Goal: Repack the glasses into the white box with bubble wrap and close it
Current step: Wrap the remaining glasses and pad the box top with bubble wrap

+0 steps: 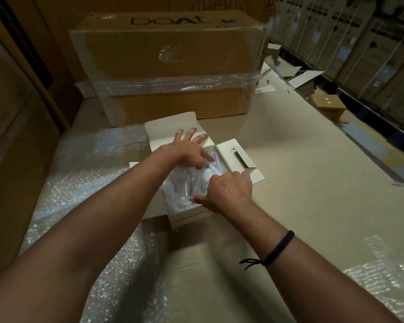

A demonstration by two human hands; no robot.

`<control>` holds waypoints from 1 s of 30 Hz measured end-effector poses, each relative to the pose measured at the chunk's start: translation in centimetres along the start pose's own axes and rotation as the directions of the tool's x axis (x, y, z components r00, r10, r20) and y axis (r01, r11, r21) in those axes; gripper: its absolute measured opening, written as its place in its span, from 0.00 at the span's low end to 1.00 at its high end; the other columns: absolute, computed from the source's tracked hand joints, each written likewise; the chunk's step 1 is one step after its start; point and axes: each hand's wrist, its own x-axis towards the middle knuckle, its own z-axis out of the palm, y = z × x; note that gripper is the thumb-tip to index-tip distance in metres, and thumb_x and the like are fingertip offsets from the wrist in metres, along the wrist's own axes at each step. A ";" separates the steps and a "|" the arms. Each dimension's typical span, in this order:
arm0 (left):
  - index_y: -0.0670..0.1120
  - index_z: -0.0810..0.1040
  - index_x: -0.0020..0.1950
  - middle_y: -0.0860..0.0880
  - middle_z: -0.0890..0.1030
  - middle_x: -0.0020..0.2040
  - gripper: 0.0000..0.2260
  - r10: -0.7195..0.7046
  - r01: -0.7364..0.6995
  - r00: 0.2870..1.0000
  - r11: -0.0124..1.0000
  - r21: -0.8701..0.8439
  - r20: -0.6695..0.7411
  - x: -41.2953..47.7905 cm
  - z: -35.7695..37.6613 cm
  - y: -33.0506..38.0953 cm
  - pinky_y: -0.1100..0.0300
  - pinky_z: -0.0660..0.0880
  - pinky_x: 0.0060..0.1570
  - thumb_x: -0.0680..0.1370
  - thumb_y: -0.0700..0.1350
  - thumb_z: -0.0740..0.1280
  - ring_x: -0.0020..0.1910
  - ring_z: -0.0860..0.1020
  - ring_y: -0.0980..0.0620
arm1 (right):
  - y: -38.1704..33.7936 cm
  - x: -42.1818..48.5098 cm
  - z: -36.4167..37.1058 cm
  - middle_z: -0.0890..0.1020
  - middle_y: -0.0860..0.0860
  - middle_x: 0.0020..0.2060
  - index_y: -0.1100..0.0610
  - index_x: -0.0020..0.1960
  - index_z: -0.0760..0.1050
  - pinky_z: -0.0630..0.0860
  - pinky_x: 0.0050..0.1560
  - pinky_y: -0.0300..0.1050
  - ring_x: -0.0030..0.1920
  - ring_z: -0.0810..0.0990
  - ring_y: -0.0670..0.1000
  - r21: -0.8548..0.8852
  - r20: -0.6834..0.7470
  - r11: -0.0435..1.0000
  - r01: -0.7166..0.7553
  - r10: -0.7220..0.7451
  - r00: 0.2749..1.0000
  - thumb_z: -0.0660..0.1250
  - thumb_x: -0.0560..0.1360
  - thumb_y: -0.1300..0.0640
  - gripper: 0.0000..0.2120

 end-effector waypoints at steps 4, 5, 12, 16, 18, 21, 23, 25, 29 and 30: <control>0.70 0.68 0.67 0.50 0.42 0.80 0.21 0.021 -0.021 1.000 0.994 0.110 -0.001 0.5 -0.4 -0.1 0.34 0.33 0.69 0.74 0.62 0.66 0.76 0.35 0.41 | -0.2 0.6 -0.1 0.82 0.48 0.52 0.49 0.57 0.74 0.65 0.53 0.49 0.55 0.78 0.52 0.042 -0.007 0.999 -0.028 0.028 1.000 0.63 0.71 0.31 0.25; 0.70 0.68 0.67 0.50 0.41 0.80 0.22 0.029 -0.028 1.000 0.993 0.119 -0.003 0.7 -0.4 -0.1 0.34 0.34 0.69 0.73 0.62 0.67 0.76 0.35 0.41 | -0.3 0.8 -0.1 0.82 0.48 0.51 0.49 0.55 0.74 0.65 0.53 0.49 0.55 0.79 0.52 0.045 -0.008 0.998 -0.033 0.033 0.999 0.64 0.72 0.33 0.23; 0.70 0.66 0.68 0.50 0.41 0.79 0.31 0.078 -0.082 0.997 0.979 0.188 0.024 1.0 -0.7 -0.2 0.35 0.35 0.69 0.69 0.55 0.75 0.76 0.36 0.41 | -0.5 1.1 0.0 0.81 0.49 0.48 0.49 0.54 0.74 0.62 0.51 0.49 0.52 0.78 0.52 0.082 0.047 0.994 -0.069 0.066 0.997 0.65 0.73 0.43 0.14; 0.59 0.67 0.67 0.47 0.47 0.79 0.34 0.222 -0.172 0.958 0.950 0.260 -0.180 0.7 -0.7 -0.1 0.40 0.44 0.72 0.64 0.56 0.78 0.77 0.44 0.41 | -0.2 0.3 0.4 0.82 0.50 0.51 0.50 0.57 0.74 0.62 0.50 0.49 0.55 0.79 0.53 0.121 -0.024 0.991 -0.058 0.061 0.998 0.65 0.73 0.41 0.18; 0.58 0.66 0.67 0.46 0.47 0.79 0.36 0.242 -0.177 0.939 0.950 0.259 -0.245 0.3 -0.5 -0.7 0.41 0.47 0.72 0.63 0.59 0.77 0.77 0.45 0.41 | 0.0 -0.4 0.6 0.81 0.52 0.53 0.51 0.58 0.74 0.63 0.49 0.49 0.56 0.78 0.54 0.140 -0.055 0.989 -0.058 0.066 0.996 0.67 0.72 0.38 0.21; 0.62 0.67 0.69 0.47 0.45 0.79 0.36 0.209 -0.150 0.952 0.956 0.254 -0.223 -0.1 -0.2 -1.2 0.39 0.45 0.72 0.64 0.63 0.75 0.77 0.43 0.40 | 0.3 -1.1 0.4 0.80 0.53 0.55 0.52 0.59 0.73 0.66 0.46 0.47 0.56 0.77 0.57 0.189 -0.086 0.980 -0.063 0.081 0.993 0.69 0.73 0.41 0.21; 0.64 0.69 0.68 0.48 0.44 0.79 0.34 0.194 -0.143 0.963 0.956 0.256 -0.187 0.0 -0.1 -1.2 0.38 0.44 0.72 0.64 0.64 0.74 0.77 0.42 0.40 | 0.3 -1.2 0.1 0.80 0.52 0.55 0.52 0.61 0.72 0.67 0.45 0.46 0.56 0.78 0.56 0.199 -0.073 0.978 -0.059 0.075 0.994 0.70 0.73 0.43 0.21; 0.65 0.69 0.68 0.48 0.43 0.79 0.33 0.194 -0.142 0.968 0.946 0.290 -0.159 0.2 -0.2 -0.9 0.37 0.44 0.71 0.65 0.64 0.74 0.77 0.41 0.39 | 0.2 -0.8 0.0 0.80 0.50 0.56 0.51 0.63 0.70 0.68 0.45 0.45 0.56 0.79 0.55 0.182 -0.055 0.982 -0.060 0.071 0.996 0.70 0.74 0.46 0.21; 0.66 0.68 0.69 0.49 0.43 0.79 0.33 0.185 -0.134 0.976 0.928 0.348 -0.116 0.5 -0.2 -0.6 0.36 0.44 0.71 0.65 0.66 0.73 0.77 0.41 0.39 | 0.2 0.5 0.6 0.79 0.49 0.55 0.54 0.61 0.71 0.66 0.43 0.44 0.55 0.79 0.53 0.179 -0.037 0.974 -0.139 0.148 0.988 0.71 0.72 0.49 0.20; 0.66 0.68 0.69 0.49 0.43 0.79 0.33 0.178 -0.129 0.978 0.927 0.353 -0.110 0.5 -0.1 -0.5 0.36 0.45 0.71 0.65 0.66 0.72 0.77 0.41 0.39 | 0.3 0.7 0.7 0.79 0.50 0.55 0.54 0.61 0.71 0.66 0.43 0.44 0.55 0.79 0.53 0.188 -0.027 0.970 -0.157 0.165 0.986 0.71 0.72 0.48 0.21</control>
